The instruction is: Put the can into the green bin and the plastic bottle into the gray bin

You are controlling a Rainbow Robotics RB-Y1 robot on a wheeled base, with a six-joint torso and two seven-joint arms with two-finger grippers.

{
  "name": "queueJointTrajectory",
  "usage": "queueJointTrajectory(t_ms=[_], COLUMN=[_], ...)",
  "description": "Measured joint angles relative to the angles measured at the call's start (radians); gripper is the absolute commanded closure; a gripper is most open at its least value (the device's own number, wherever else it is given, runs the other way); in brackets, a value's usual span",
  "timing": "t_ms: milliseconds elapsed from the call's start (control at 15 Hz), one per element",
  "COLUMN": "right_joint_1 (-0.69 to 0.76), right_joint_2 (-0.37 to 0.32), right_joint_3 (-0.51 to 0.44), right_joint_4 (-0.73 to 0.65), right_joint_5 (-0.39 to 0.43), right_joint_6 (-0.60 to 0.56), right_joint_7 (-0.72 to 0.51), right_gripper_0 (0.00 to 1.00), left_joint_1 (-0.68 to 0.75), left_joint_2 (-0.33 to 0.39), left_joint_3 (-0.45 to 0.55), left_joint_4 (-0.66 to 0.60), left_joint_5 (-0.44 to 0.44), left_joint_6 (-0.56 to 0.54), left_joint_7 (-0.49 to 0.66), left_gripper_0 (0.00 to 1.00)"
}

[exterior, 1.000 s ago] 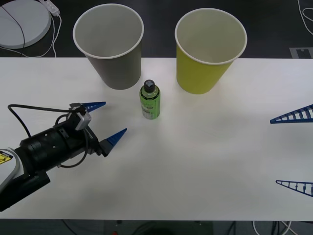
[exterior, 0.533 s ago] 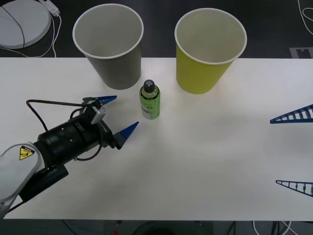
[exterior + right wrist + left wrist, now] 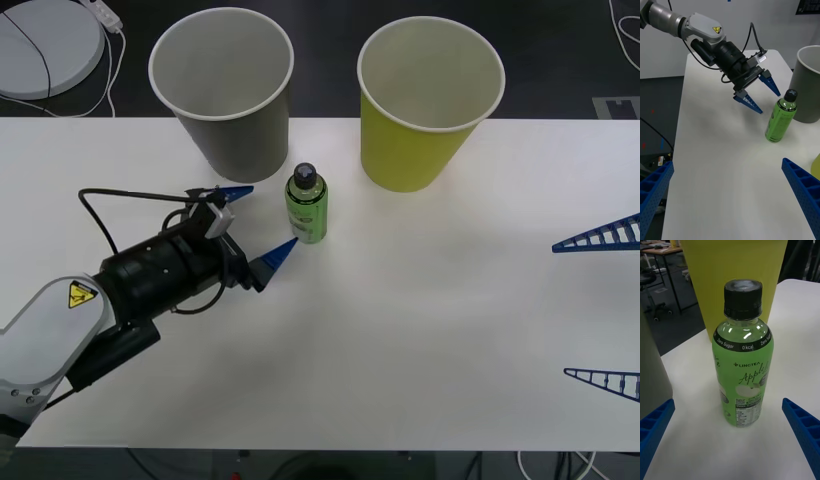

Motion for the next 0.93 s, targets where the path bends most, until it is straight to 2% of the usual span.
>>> queueJointTrajectory(t_ms=[400,667,933], right_joint_1=[0.0,0.0,0.0], right_joint_2=[0.0,0.0,0.0], right_joint_3=[0.0,0.0,0.0], right_joint_4=[0.0,0.0,0.0], right_joint_5=[0.0,0.0,0.0], right_joint_6=[0.0,0.0,0.0], right_joint_7=[0.0,0.0,0.0], right_gripper_0=[0.0,0.0,0.0], left_joint_1=[-0.018,-0.061,-0.094], left_joint_2=[-0.029,-0.036,-0.071], left_joint_3=[-0.004,-0.017,-0.018], left_joint_4=[0.009,0.049,0.086], left_joint_5=[-0.046,-0.055,-0.08], left_joint_6=[0.0,0.0,0.001], left_joint_7=[0.027,0.039,0.044], left_gripper_0=[0.0,0.0,0.0])
